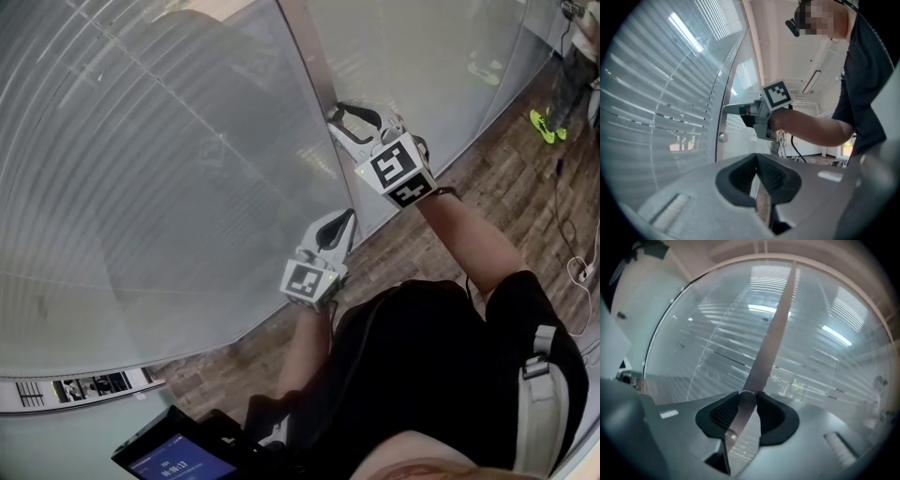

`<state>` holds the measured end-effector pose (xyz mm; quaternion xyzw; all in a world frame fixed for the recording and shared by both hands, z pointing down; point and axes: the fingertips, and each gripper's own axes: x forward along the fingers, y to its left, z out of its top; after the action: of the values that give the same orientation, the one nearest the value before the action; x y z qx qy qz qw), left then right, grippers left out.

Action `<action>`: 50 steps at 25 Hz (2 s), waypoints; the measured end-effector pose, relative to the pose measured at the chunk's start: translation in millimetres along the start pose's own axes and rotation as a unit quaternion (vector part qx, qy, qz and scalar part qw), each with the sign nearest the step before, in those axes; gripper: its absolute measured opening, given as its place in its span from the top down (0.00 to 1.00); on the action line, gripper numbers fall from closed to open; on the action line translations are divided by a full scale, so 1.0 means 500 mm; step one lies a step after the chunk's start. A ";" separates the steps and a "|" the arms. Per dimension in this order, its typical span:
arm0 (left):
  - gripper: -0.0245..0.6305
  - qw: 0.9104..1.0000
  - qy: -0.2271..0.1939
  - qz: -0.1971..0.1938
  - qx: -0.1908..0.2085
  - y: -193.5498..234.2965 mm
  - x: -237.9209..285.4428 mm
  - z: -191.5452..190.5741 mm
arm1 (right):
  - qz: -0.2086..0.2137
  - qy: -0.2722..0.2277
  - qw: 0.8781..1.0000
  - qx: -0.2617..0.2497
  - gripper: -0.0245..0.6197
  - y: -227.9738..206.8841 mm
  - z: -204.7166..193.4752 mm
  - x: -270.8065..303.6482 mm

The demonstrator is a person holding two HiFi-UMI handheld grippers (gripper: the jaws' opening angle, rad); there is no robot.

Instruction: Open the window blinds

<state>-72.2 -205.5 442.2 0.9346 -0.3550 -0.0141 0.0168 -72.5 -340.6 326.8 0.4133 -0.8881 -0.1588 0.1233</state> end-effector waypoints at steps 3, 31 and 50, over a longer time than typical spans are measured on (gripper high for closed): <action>0.96 1.000 -0.001 -0.002 -0.025 -0.007 -0.002 -0.003 | -0.003 -0.012 0.994 0.108 0.76 -0.007 -0.008 0.001; 0.96 1.000 0.017 0.004 -0.022 -0.008 -0.009 -0.014 | -0.005 -0.047 0.949 0.312 0.76 -0.020 -0.020 0.007; 0.96 0.999 0.005 0.027 -0.028 0.018 -0.036 -0.031 | 0.006 0.025 0.919 -0.394 0.60 0.022 0.005 -0.018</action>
<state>-91.0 -200.1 458.5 0.9241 -0.3790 -0.0186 0.0455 -75.4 -326.5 327.7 0.3299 -0.7527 -0.4851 0.2989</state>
